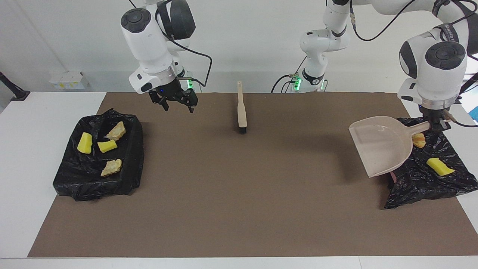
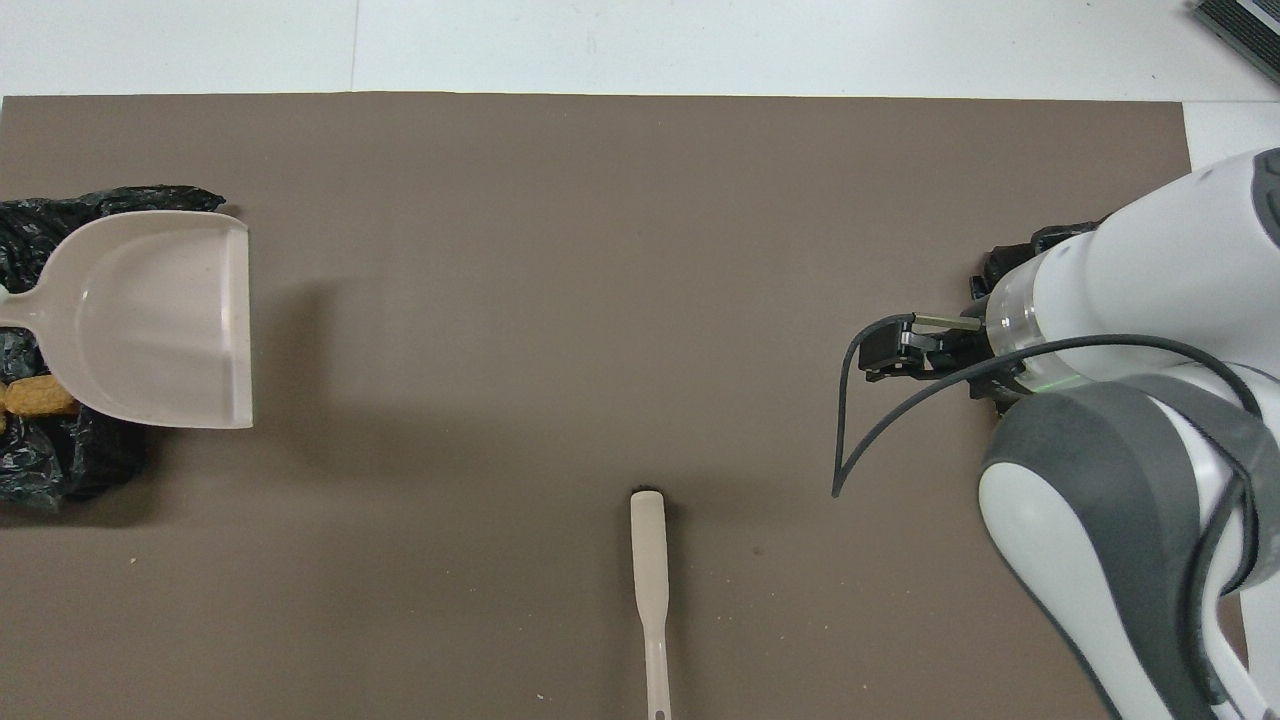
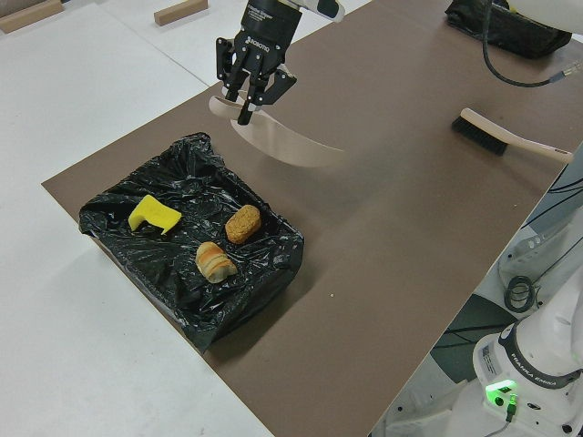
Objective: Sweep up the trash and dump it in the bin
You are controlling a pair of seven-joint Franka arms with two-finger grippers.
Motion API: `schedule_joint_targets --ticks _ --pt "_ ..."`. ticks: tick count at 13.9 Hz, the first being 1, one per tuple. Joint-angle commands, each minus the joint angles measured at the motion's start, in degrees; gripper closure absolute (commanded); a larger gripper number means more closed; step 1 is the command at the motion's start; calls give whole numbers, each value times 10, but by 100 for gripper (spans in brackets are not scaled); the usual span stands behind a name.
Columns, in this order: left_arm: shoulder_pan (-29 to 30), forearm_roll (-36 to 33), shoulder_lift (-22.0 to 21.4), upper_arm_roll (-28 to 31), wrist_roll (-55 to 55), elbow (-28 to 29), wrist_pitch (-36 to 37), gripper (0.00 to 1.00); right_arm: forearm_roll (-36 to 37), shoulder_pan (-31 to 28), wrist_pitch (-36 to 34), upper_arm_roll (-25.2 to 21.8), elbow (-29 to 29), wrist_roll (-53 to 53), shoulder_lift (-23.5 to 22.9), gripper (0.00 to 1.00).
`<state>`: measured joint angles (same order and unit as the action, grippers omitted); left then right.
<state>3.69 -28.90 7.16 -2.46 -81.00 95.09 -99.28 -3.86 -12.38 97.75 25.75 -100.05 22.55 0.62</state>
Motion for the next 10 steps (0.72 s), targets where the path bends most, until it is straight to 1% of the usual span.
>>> schedule_joint_targets --ticks 1,2,4,5,6,8,10 --pt "-68 26 -63 5 111 92 1 100 22 -7 -12 4 22 -11 -12 0" --pt "-92 29 -72 4 155 108 1 100 24 -12 -11 1 23 -12 -12 0" --pt "-129 66 -78 4 220 125 3 100 24 -21 -10 -7 48 -12 -13 0" --pt "-146 81 -78 4 249 129 2 100 24 -19 -11 -11 62 -11 -13 0" --pt "-167 95 -79 4 288 130 4 100 38 -8 -10 -29 70 -12 -14 0" --pt "-215 129 -74 4 402 132 15 100 74 17 -5 -53 71 -12 -15 0" --pt "-270 156 -66 4 533 132 13 100 86 25 -12 -66 99 -12 -18 0"
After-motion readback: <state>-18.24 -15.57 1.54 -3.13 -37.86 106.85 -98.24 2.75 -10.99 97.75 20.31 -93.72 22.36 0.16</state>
